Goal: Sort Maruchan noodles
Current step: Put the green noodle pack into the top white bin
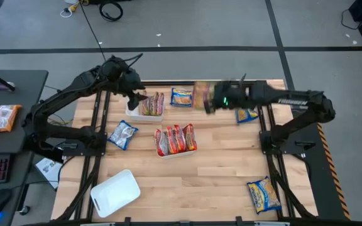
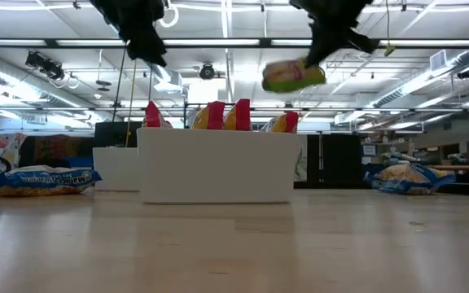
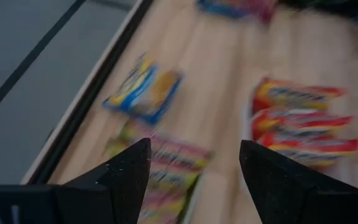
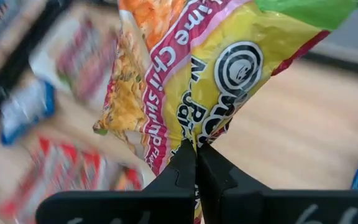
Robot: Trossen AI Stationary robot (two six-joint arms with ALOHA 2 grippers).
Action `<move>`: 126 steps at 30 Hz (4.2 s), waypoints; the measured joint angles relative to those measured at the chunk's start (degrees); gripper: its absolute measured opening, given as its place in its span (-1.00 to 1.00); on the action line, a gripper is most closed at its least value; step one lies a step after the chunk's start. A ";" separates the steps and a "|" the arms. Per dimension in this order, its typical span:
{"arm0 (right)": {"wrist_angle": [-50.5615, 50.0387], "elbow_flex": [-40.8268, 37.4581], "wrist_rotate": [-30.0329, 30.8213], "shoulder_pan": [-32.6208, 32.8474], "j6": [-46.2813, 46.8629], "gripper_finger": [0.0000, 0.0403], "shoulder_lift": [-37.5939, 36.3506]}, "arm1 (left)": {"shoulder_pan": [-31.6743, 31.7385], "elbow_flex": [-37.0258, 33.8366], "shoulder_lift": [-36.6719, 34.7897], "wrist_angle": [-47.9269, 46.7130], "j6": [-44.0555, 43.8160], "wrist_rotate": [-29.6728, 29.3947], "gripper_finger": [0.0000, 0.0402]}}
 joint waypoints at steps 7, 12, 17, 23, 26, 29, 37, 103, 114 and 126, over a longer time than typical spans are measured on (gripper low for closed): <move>1.14 13.19 -5.70 -7.76 -10.61 -0.98 8.13 | 6.62 0.00 0.00 -13.63 4.61 -9.53 0.24; 1.60 20.99 -11.18 -8.79 -17.09 -0.98 18.47 | 5.62 0.00 0.00 -9.48 4.16 -2.23 0.24; 1.60 25.74 -13.45 -9.25 -24.06 -0.97 25.57 | 2.04 0.00 0.00 1.14 1.80 3.63 0.24; 1.53 27.41 -11.52 -6.67 -48.83 -0.96 27.96 | 3.19 0.00 0.53 9.74 -4.71 7.34 0.33; 1.38 27.40 -8.36 -4.79 -62.05 -0.96 28.31 | 5.43 -0.04 2.57 12.63 -10.06 14.01 0.41; 1.20 27.40 -6.44 -3.80 -72.47 -0.96 28.66 | 5.76 0.02 5.47 16.83 -13.54 17.90 0.51; 1.38 27.40 -3.37 -3.28 -78.28 -0.96 28.68 | -0.61 -0.03 14.21 27.46 -15.55 17.63 0.56; -11.69 23.51 -10.45 -3.12 -46.55 -0.36 9.84 | 28.32 -0.07 26.73 -15.12 64.31 32.16 -0.50; -16.74 23.51 -10.43 -3.15 -44.94 -0.36 9.86 | 22.72 -0.06 26.60 -15.63 65.96 41.34 -0.50; -18.97 23.51 -10.33 -1.23 -37.55 -0.36 9.89 | 22.58 -0.06 26.62 -10.61 57.03 37.41 -0.46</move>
